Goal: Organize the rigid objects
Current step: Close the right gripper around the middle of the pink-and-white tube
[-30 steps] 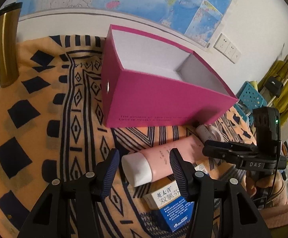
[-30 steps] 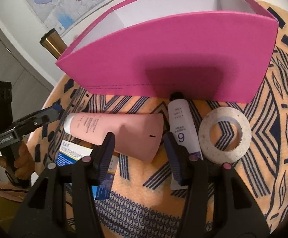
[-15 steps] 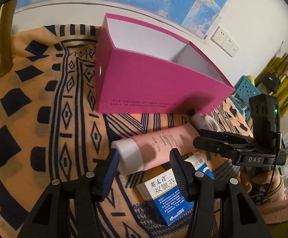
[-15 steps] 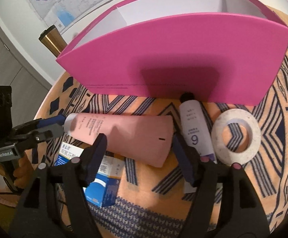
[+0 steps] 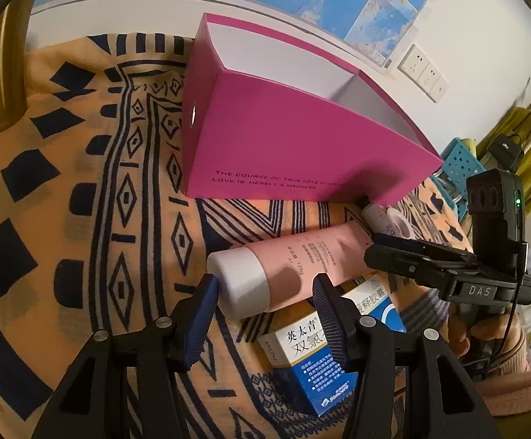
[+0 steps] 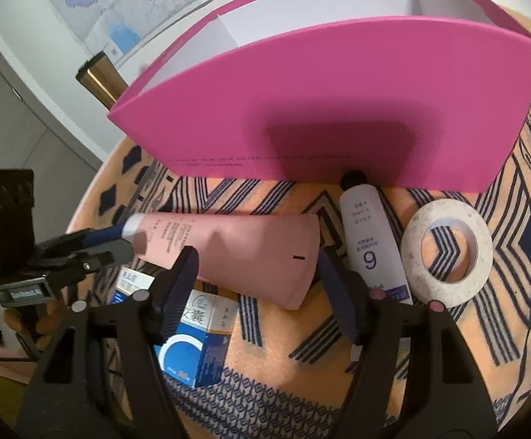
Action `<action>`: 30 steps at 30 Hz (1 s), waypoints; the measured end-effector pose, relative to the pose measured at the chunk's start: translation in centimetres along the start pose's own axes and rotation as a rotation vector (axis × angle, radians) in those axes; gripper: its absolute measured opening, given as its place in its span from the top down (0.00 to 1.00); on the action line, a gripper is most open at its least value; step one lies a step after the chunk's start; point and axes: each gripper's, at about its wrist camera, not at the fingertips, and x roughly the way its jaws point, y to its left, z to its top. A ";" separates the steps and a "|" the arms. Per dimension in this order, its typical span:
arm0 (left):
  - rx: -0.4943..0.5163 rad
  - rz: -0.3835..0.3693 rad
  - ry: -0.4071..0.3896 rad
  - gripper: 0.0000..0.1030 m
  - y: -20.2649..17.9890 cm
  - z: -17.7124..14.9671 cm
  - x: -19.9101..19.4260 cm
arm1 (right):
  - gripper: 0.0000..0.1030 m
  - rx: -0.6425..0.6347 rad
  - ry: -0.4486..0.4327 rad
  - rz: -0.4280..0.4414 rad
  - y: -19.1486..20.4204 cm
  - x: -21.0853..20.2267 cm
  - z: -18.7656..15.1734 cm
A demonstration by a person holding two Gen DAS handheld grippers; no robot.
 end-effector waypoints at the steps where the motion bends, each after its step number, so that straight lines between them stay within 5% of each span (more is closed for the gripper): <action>1: 0.003 0.005 0.002 0.48 -0.1 0.0 0.1 | 0.32 0.000 0.002 -0.002 0.0 0.1 0.0; 30: -0.010 0.022 -0.001 0.48 0.5 0.2 0.0 | 0.36 0.025 0.005 0.054 -0.4 -0.2 -0.1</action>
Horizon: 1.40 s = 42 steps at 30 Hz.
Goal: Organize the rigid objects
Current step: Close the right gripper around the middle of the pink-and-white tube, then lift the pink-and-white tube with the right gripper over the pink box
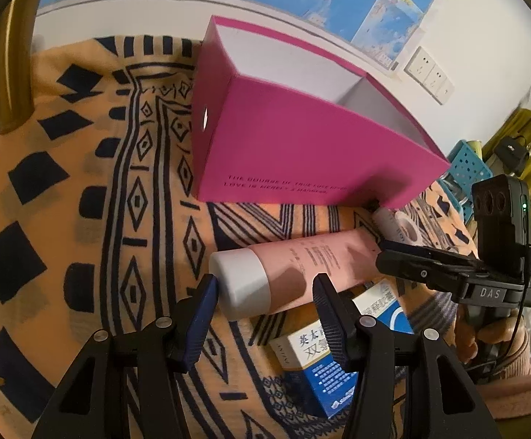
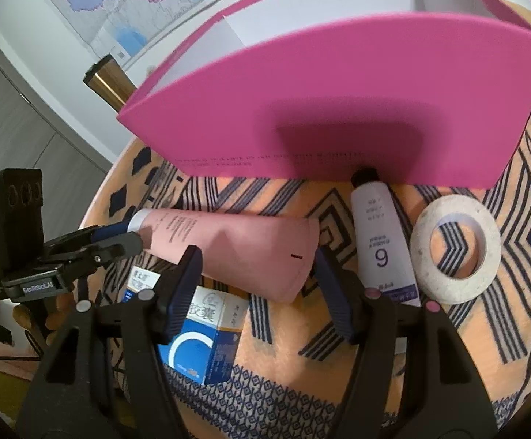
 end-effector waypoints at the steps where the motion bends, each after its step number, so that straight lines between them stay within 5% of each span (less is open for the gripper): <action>1: 0.000 0.000 0.001 0.48 0.0 0.0 0.0 | 0.36 0.008 0.003 0.000 -0.1 0.2 -0.1; 16: 0.006 0.025 0.002 0.48 -0.4 -0.1 0.2 | 0.41 0.029 -0.025 0.014 -0.4 0.4 0.2; 42: 0.082 -0.078 -0.143 0.47 -3.3 3.9 -4.3 | 0.42 -0.071 -0.216 0.001 1.8 -6.8 2.9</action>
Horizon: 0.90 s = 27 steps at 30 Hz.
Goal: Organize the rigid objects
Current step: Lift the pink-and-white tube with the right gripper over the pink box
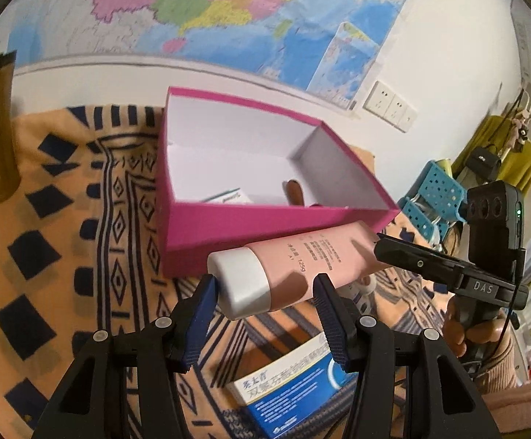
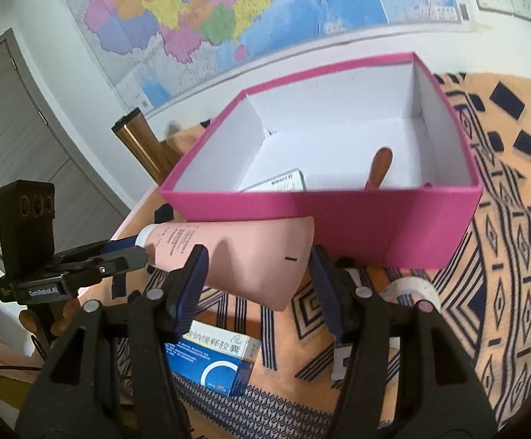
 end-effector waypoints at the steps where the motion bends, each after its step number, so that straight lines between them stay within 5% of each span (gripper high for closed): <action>1: 0.010 -0.002 -0.008 0.47 -0.2 0.2 -0.2 | 0.42 -0.003 -0.006 -0.002 0.0 -0.2 0.2; 27: 0.109 0.081 -0.081 0.47 -1.0 5.0 0.7 | 0.42 -0.058 -0.097 -0.025 -0.2 -0.2 5.0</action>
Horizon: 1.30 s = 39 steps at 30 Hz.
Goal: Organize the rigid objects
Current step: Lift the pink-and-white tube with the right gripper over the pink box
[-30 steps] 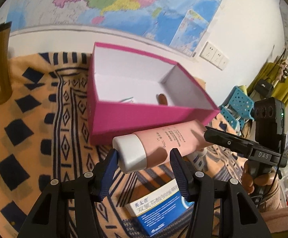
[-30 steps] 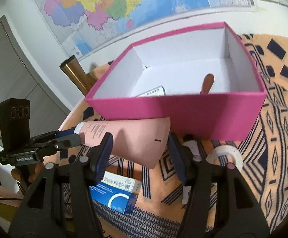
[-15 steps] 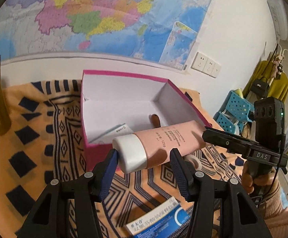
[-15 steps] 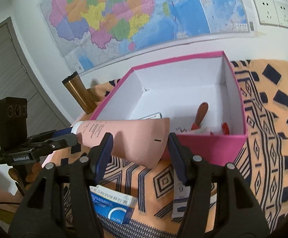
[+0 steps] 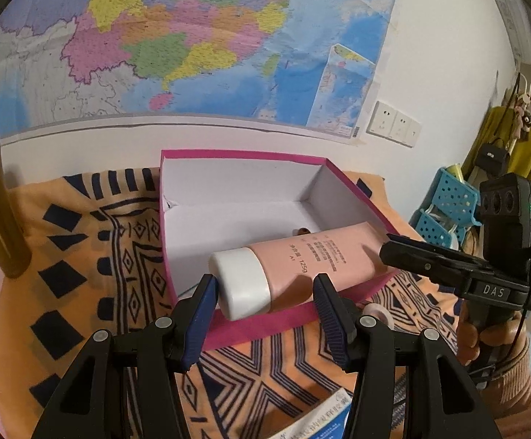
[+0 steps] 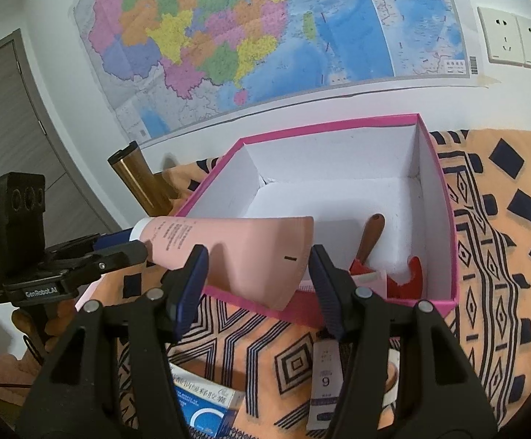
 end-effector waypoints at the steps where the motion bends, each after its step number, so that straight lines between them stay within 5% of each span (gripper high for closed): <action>1: 0.008 0.010 0.001 0.47 0.0 0.1 0.2 | 0.42 0.003 -0.001 0.001 -0.1 0.1 0.1; 39: 0.029 0.110 0.078 0.48 1.2 0.6 4.0 | 0.42 0.009 0.079 -0.040 -1.4 4.5 0.8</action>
